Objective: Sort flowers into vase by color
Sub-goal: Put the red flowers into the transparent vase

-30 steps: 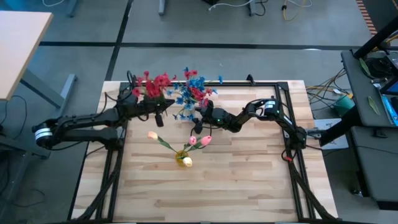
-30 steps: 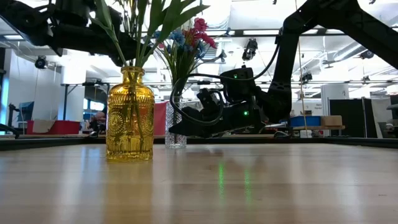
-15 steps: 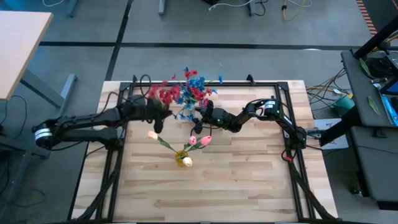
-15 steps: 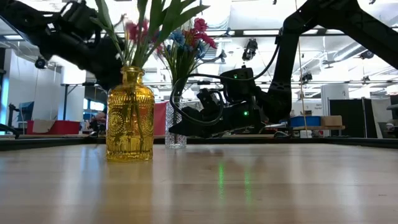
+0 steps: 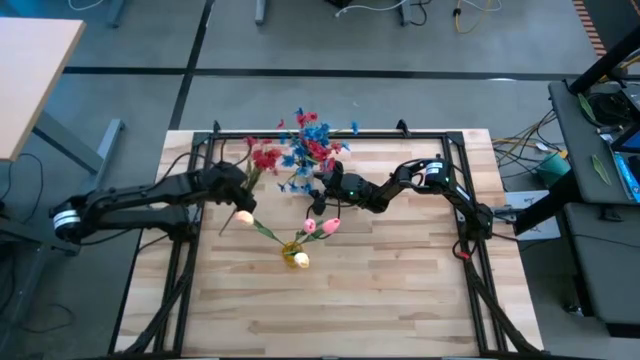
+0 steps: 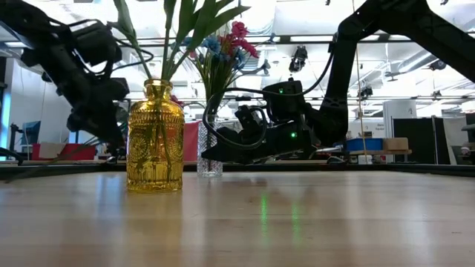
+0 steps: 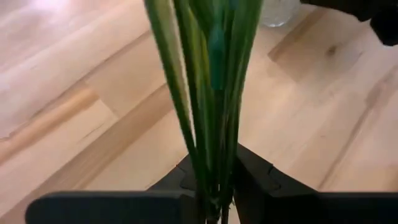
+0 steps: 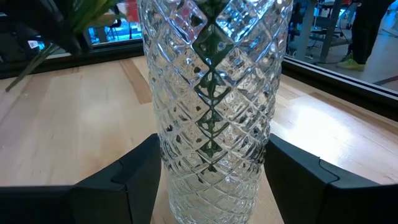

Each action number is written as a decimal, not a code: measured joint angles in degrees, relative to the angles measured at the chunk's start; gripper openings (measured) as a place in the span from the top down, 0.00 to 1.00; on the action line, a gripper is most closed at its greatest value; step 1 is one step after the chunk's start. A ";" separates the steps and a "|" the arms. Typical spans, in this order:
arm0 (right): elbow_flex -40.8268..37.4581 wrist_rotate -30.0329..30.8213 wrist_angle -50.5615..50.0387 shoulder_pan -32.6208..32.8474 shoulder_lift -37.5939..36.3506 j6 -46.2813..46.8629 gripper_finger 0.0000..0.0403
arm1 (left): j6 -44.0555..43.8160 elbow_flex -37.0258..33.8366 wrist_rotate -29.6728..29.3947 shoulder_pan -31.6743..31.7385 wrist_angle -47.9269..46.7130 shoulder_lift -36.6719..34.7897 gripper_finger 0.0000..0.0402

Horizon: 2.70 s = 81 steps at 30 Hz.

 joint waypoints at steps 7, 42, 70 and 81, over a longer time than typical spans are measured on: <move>-0.02 -0.02 -0.04 0.00 -0.04 -0.02 0.41 | -1.09 0.00 -1.61 -0.04 0.02 3.37 0.82; -0.02 -0.03 0.00 0.00 -0.07 -0.05 0.41 | -9.24 8.07 -5.56 -0.33 -16.12 20.05 0.58; -0.02 -0.03 -0.02 0.00 -0.07 -0.37 0.41 | -8.73 9.44 -2.10 -0.81 -21.25 24.85 0.99; -0.02 -0.06 -0.04 0.02 -0.09 -0.61 0.41 | -6.06 14.83 -14.52 -0.79 -13.72 12.08 1.00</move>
